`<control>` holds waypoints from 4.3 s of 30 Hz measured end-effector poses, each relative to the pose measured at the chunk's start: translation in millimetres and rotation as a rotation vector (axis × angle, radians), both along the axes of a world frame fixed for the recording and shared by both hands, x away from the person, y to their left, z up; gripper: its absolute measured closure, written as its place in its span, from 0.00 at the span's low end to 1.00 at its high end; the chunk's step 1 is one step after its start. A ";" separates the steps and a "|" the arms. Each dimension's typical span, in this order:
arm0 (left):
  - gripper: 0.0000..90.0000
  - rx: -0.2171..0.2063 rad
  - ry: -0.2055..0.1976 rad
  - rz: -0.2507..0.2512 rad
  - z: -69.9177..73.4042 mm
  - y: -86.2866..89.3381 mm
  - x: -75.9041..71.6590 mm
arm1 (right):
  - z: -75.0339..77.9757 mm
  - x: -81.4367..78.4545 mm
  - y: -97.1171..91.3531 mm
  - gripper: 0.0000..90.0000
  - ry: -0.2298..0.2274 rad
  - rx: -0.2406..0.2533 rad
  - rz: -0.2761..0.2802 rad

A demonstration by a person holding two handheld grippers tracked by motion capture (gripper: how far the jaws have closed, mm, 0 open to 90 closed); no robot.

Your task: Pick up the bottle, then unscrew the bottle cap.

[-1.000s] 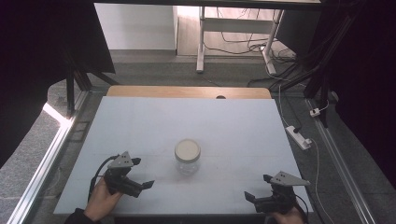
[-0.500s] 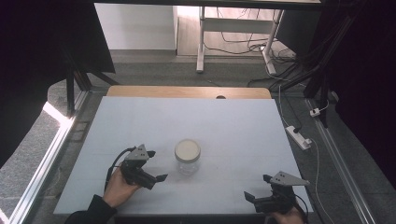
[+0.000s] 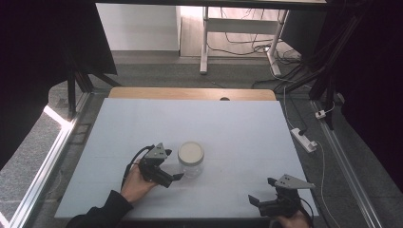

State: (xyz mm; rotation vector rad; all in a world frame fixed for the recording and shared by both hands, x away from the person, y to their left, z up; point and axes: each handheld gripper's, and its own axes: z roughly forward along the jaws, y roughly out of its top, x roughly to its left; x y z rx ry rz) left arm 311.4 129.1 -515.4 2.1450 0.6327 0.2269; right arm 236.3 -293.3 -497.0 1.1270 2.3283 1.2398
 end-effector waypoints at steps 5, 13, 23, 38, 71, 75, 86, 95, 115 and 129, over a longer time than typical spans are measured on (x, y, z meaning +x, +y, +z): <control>0.00 -0.011 0.002 -0.021 -2.9 -10.9 8.1 | 0.0 0.1 0.0 0.00 0.001 0.000 0.001; 0.00 -0.012 -0.005 -0.047 -7.3 -30.3 17.4 | -0.1 0.2 -0.2 0.00 0.002 0.001 0.002; 0.04 -0.026 -0.016 -0.042 -9.9 -40.7 23.1 | -0.1 0.1 -0.1 0.00 0.001 0.000 0.005; 0.08 -0.009 -0.033 -0.036 -8.4 -41.5 20.6 | -0.2 -0.2 0.6 0.00 0.000 -0.004 0.008; 0.08 -0.025 -0.070 -0.101 36.2 -39.9 -2.2 | 0.0 -0.6 1.1 0.00 -0.004 -0.010 0.014; 0.08 -0.029 -0.068 -0.106 40.8 -37.7 -5.6 | 0.0 -0.6 1.1 0.00 -0.004 -0.010 0.015; 0.08 -0.030 -0.055 -0.122 52.4 -33.0 -12.0 | 0.0 -0.6 1.1 0.00 -0.004 -0.010 0.015; 0.08 -0.029 -0.049 -0.138 56.8 -33.1 -14.3 | 0.0 -0.8 0.8 0.00 -0.005 -0.009 0.014; 0.08 -0.036 -0.038 -0.131 55.3 -31.1 -12.5 | 8.0 -1.8 6.2 0.00 -0.040 0.021 0.022; 0.08 -0.026 -0.033 -0.126 51.1 -33.6 -11.5 | 23.1 1.9 33.7 0.00 -0.073 0.097 0.134</control>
